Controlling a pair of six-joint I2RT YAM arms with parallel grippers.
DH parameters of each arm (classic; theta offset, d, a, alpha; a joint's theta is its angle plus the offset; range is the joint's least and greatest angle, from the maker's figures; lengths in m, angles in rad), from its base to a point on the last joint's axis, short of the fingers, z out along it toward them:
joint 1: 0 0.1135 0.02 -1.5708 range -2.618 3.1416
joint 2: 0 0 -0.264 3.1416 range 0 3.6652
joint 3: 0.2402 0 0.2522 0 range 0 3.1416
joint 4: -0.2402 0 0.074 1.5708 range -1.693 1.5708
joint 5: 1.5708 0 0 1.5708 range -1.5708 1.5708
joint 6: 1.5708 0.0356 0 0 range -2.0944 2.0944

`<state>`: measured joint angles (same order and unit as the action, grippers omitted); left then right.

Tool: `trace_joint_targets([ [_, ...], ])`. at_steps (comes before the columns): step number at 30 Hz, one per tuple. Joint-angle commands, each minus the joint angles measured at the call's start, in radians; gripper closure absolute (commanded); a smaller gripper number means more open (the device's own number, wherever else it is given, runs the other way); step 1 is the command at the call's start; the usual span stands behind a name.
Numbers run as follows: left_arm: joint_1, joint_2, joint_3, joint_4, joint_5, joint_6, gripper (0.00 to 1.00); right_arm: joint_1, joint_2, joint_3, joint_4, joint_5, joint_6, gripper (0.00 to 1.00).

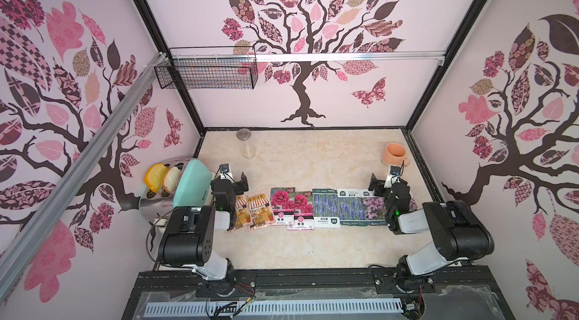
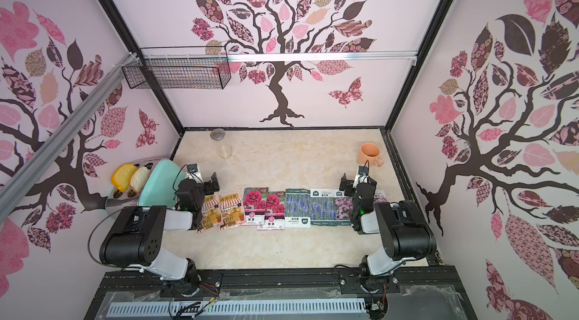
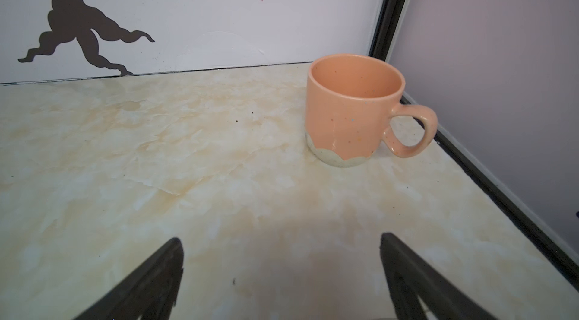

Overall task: Arrange the seed packets in a row
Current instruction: Reset both arms

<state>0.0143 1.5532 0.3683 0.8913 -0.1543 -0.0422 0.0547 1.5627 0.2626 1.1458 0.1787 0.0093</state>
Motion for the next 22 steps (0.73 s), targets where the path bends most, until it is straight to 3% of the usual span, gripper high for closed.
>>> trace_joint_targets([
  [1, -0.001, 0.002, 0.012, -0.021, -0.031, -0.012, 0.03, 0.001, -0.001, 0.019, 0.02, -0.033, 0.024, 0.01],
  [22, -0.008, 0.003, 0.014, -0.022, -0.034, -0.009, 0.03, 0.001, -0.013, 0.033, -0.029, -0.031, 0.028, 0.01],
])
